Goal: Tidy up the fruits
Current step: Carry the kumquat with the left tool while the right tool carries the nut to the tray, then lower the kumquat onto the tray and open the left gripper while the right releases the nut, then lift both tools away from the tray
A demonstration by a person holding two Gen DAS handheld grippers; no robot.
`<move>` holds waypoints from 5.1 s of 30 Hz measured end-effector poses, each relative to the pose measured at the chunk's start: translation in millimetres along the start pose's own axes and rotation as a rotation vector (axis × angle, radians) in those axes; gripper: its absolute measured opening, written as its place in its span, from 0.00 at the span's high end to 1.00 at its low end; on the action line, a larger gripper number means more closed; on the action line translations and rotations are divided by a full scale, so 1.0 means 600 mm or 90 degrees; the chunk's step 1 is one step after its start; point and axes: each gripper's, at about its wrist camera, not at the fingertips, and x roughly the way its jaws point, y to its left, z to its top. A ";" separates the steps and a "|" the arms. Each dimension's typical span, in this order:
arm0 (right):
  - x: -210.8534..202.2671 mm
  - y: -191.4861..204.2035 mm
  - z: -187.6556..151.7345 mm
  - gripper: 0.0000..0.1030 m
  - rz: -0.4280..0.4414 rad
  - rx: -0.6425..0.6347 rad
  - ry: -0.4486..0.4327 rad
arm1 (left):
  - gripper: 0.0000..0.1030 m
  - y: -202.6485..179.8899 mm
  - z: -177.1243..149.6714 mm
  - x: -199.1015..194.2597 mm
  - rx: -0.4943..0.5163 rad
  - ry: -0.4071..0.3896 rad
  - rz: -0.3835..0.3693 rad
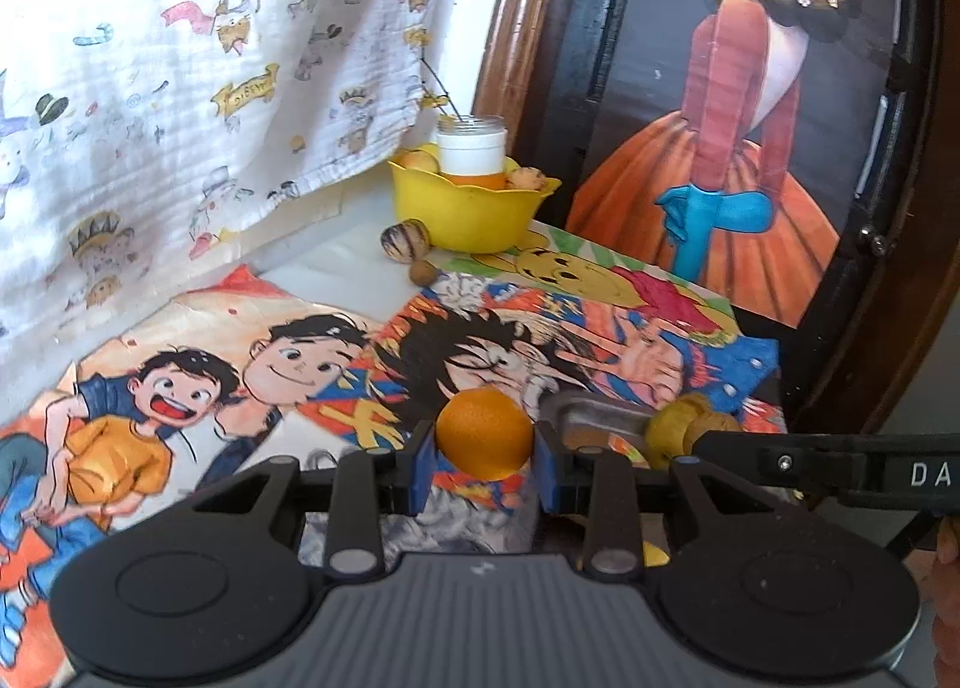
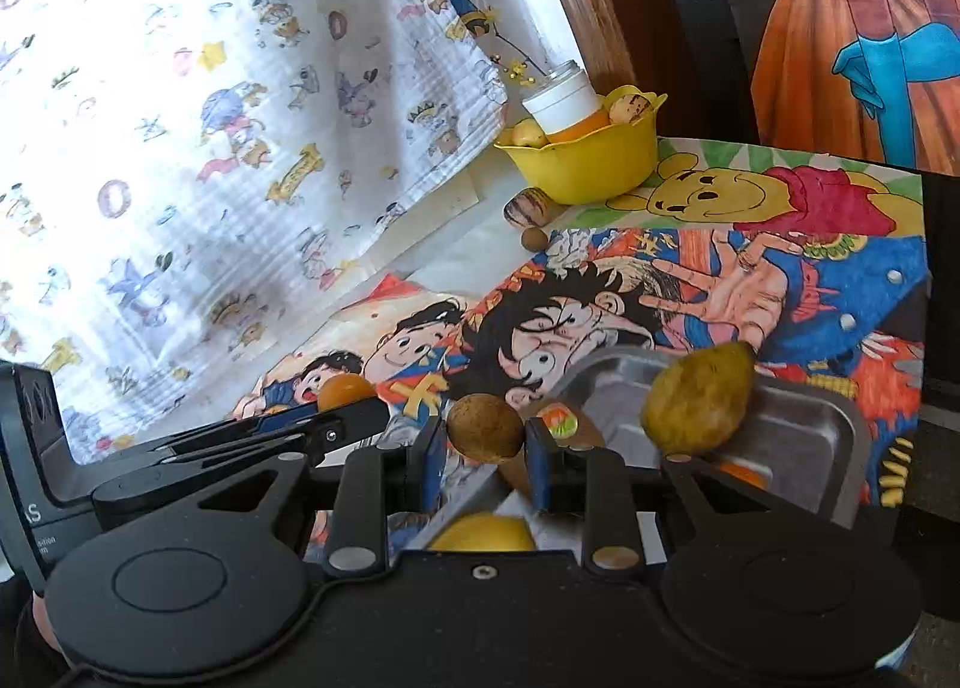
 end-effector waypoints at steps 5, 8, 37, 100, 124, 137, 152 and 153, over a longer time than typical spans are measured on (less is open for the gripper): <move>-0.033 0.009 -0.032 0.71 -0.009 -0.029 -0.005 | 0.64 -0.013 -0.023 -0.032 0.003 0.001 -0.016; -0.052 0.011 -0.052 0.71 -0.012 -0.037 -0.007 | 0.64 -0.020 -0.038 -0.049 0.000 0.001 -0.025; -0.110 -0.014 -0.188 0.71 -0.080 -0.118 -0.007 | 0.64 -0.095 -0.175 -0.113 0.068 0.076 -0.078; -0.146 -0.012 -0.216 0.19 -0.091 -0.171 -0.034 | 0.08 -0.077 -0.165 -0.175 0.099 0.088 -0.031; -0.155 0.088 -0.223 0.01 -0.056 -0.184 0.109 | 0.00 0.035 -0.135 -0.186 0.150 0.109 0.086; -0.162 0.116 -0.096 0.01 -0.030 -0.144 0.137 | 0.00 0.087 -0.047 -0.155 0.152 0.104 0.115; -0.142 0.075 0.163 0.01 -0.087 -0.134 0.042 | 0.00 0.062 0.075 -0.104 0.182 -0.040 0.164; -0.135 0.070 0.188 0.01 -0.088 -0.125 0.041 | 0.00 0.059 0.084 -0.099 0.182 -0.047 0.163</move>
